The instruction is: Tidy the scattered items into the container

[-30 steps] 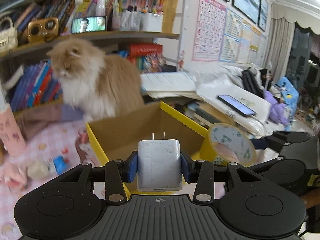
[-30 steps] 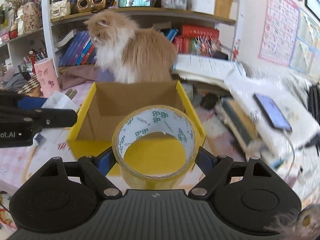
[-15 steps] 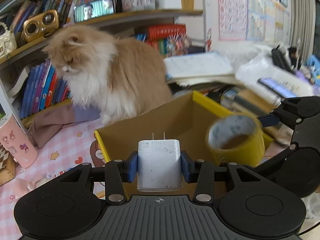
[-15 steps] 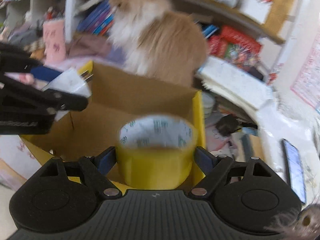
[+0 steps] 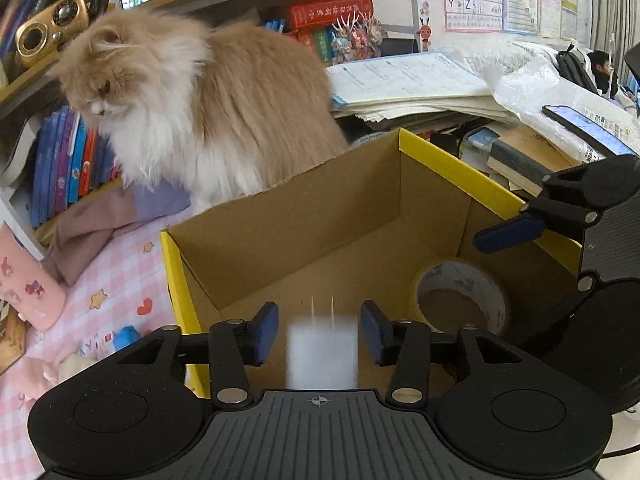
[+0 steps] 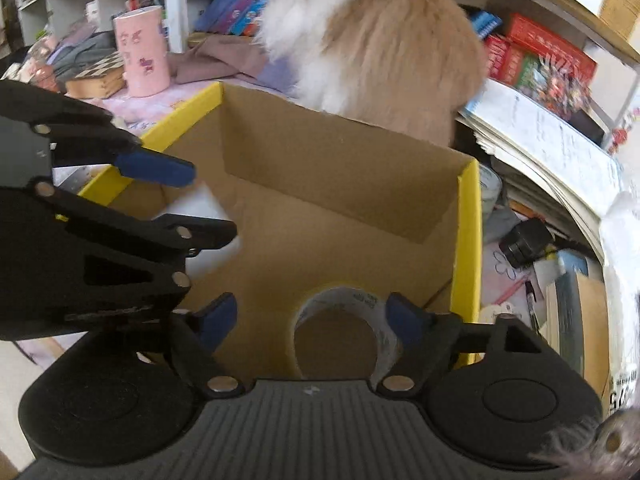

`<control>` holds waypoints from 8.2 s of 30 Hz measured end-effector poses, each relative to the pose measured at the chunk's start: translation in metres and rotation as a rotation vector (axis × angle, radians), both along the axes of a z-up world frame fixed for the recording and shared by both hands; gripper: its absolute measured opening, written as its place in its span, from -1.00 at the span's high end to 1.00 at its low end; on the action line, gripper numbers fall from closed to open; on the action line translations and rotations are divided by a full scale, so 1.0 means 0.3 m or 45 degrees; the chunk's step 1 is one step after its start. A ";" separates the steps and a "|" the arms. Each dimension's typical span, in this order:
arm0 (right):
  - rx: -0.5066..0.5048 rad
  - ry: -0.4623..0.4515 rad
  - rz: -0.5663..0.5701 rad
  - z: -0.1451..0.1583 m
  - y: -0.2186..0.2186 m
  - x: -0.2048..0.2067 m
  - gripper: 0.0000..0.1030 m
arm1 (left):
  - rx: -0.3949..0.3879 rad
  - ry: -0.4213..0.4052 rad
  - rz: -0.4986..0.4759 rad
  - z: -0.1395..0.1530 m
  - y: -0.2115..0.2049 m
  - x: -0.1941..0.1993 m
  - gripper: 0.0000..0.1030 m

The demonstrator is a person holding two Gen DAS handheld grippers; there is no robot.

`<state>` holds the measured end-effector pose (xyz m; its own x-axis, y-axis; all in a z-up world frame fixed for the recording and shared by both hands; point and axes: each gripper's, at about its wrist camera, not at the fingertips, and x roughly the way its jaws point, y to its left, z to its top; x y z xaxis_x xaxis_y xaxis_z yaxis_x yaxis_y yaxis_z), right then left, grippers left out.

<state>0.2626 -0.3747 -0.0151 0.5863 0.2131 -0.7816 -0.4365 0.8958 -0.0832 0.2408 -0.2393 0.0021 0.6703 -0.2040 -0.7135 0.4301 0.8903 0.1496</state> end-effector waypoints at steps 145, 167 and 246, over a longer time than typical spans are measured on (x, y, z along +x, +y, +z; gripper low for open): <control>0.178 0.117 -0.159 -0.230 1.075 0.029 0.00 | -0.381 0.107 0.600 -0.235 1.088 0.280 0.17; 0.159 0.112 -0.170 -0.208 1.057 0.008 0.41 | -0.266 0.024 0.550 -0.192 1.059 0.215 0.82; 0.153 0.057 -0.647 -0.040 0.567 -0.885 0.41 | -0.335 0.058 -0.155 -0.035 0.657 -0.738 0.81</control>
<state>-0.0029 -0.2046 -0.0273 0.6059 0.0002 -0.7955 0.0548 0.9976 0.0420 0.0193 -0.0423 -0.0085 0.5980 -0.4631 -0.6541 0.5370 0.8374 -0.1019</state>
